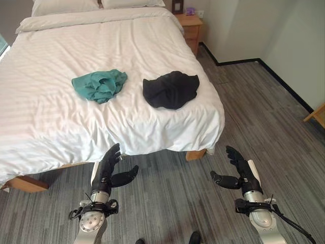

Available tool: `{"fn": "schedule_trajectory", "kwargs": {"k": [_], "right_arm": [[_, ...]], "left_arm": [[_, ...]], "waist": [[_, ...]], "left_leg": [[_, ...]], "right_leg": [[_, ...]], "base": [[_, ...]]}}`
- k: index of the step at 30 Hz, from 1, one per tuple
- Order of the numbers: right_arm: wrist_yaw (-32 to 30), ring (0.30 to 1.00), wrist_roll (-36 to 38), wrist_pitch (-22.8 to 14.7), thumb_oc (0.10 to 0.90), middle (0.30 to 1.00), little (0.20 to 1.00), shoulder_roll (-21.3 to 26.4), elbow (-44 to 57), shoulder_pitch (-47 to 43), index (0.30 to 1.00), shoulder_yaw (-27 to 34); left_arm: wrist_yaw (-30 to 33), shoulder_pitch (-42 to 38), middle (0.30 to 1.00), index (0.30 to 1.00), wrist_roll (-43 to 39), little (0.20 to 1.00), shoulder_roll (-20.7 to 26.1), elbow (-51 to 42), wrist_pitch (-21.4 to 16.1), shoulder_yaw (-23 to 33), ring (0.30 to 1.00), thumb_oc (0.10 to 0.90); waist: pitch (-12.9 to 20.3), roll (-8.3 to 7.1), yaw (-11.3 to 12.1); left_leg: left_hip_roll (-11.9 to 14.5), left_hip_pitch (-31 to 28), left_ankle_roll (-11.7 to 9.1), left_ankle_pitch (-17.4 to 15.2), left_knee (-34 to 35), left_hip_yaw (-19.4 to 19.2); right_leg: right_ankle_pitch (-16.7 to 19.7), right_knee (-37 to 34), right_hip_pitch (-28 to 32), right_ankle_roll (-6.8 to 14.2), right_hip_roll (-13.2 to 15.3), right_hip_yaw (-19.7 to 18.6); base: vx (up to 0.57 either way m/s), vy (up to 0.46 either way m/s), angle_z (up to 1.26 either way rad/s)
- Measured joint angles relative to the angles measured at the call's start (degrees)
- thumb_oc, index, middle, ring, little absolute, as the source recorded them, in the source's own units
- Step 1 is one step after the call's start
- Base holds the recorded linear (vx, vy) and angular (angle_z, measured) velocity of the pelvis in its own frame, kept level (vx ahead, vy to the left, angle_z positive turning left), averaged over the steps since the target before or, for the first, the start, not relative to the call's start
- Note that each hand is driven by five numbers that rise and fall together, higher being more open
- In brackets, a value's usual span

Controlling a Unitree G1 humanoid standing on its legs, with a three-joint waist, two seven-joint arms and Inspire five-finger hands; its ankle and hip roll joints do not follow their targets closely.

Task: Pick up bed clothes into laundry basket.

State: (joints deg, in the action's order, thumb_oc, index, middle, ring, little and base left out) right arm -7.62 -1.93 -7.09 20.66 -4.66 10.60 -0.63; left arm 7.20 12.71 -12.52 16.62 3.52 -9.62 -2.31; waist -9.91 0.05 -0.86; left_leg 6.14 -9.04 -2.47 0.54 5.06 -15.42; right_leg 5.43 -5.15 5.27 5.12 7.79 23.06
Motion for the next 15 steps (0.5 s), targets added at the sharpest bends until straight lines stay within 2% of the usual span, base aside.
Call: {"fn": "schedule_trajectory", "kwargs": {"k": [7, 13, 15], "right_arm": [[0.1, 0.9, -0.3, 0.0, 0.8, 0.9, 0.9, 0.0, 0.0, 0.2, 0.9, -1.8], [0.6, 0.9, -2.0, 0.3, 0.8, 0.9, 0.9, 0.9, -0.2, 0.3, 0.9, -1.9], [0.5, 0.9, -4.8, 0.3, 0.8, 0.9, 0.9, 1.8, -1.3, -0.1, 0.9, -1.9]], "left_arm": [[0.3, 0.9, 0.9, 0.9, 0.1, 0.9, -0.1, 0.1, 0.0, -0.1, 0.9, 0.8], [0.4, 1.9, 0.9, 0.9, 1.1, 0.9, 0.2, 0.1, 0.0, 0.0, 0.9, 0.8], [1.3, 1.9, 0.9, 0.9, 1.5, 0.9, 0.2, 0.2, 0.0, 0.1, 0.9, 0.8]], "waist": [[2.6, -1.8, 0.4], [3.8, -1.95, 1.7], [3.9, -1.94, 1.8]], "left_leg": [[-0.3, 0.3, -0.1, -0.1, 0.0, 0.3], [-0.4, 1.1, -0.2, -0.2, 0.1, -0.1], [-0.4, 2.0, -0.2, 0.1, 0.0, -0.1]], "right_leg": [[0.0, 0.0, 0.0, 0.0, 0.4, 0.1], [0.0, 0.3, -0.9, 0.1, 0.5, 0.0], [-0.3, 2.6, -3.3, 0.5, 1.0, 0.0]], "base": [[-0.02, 0.037, 0.03], [-0.04, 0.046, -0.03], [0.0, 0.086, -0.02]]}}
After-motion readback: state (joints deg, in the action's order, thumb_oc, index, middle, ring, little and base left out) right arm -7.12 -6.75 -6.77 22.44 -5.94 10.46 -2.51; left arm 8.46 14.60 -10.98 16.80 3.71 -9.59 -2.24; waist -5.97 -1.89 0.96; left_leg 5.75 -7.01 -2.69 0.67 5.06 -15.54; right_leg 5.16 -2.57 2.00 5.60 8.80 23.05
